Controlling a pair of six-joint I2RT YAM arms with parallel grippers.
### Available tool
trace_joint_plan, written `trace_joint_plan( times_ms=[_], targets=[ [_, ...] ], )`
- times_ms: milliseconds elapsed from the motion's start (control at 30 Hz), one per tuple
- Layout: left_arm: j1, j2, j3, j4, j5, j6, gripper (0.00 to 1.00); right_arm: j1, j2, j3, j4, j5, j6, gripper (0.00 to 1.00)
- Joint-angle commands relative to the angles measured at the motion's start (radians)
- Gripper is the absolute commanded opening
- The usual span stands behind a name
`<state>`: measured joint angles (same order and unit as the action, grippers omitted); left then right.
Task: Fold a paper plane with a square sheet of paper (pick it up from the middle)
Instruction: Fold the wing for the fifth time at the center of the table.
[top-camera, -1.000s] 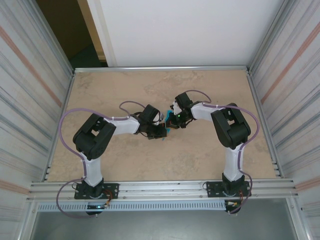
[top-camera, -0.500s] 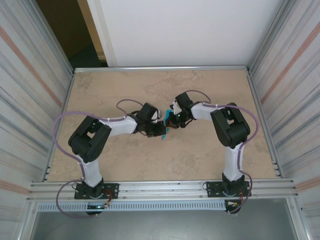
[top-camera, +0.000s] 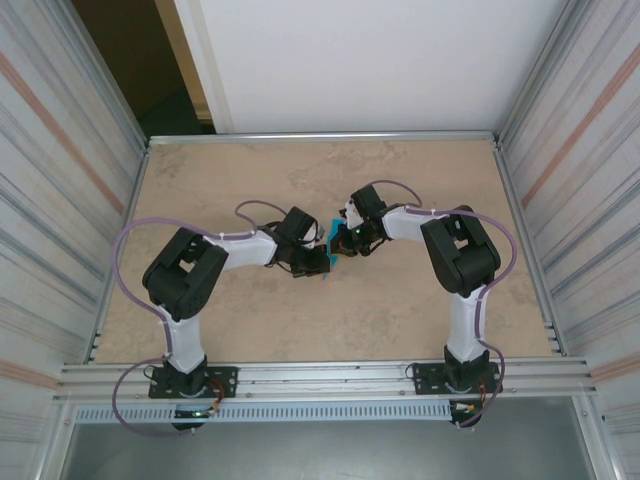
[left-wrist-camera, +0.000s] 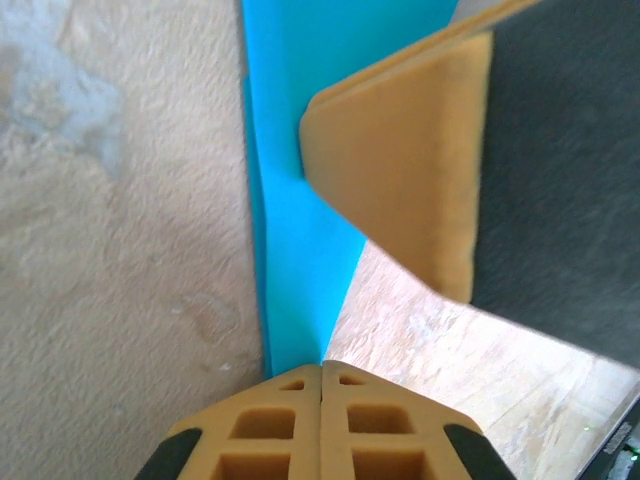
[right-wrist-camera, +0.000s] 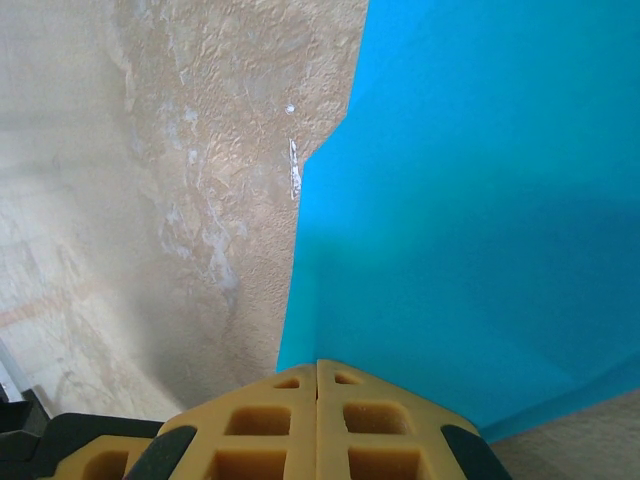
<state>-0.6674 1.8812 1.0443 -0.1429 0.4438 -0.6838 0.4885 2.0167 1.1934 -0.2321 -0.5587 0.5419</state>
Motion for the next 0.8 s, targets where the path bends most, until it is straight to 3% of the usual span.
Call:
trace_joint_plan(
  times_ms=[0, 767],
  targets=[
    [-0.011, -0.004, 0.000, -0.091, -0.023, 0.041, 0.05, -0.005, 0.095, -0.030, -0.095, 0.159, 0.006, 0.00],
    [-0.052, -0.045, -0.025, -0.226, -0.084, 0.062, 0.04, -0.006, 0.126, -0.006, -0.134, 0.200, 0.018, 0.00]
  ],
)
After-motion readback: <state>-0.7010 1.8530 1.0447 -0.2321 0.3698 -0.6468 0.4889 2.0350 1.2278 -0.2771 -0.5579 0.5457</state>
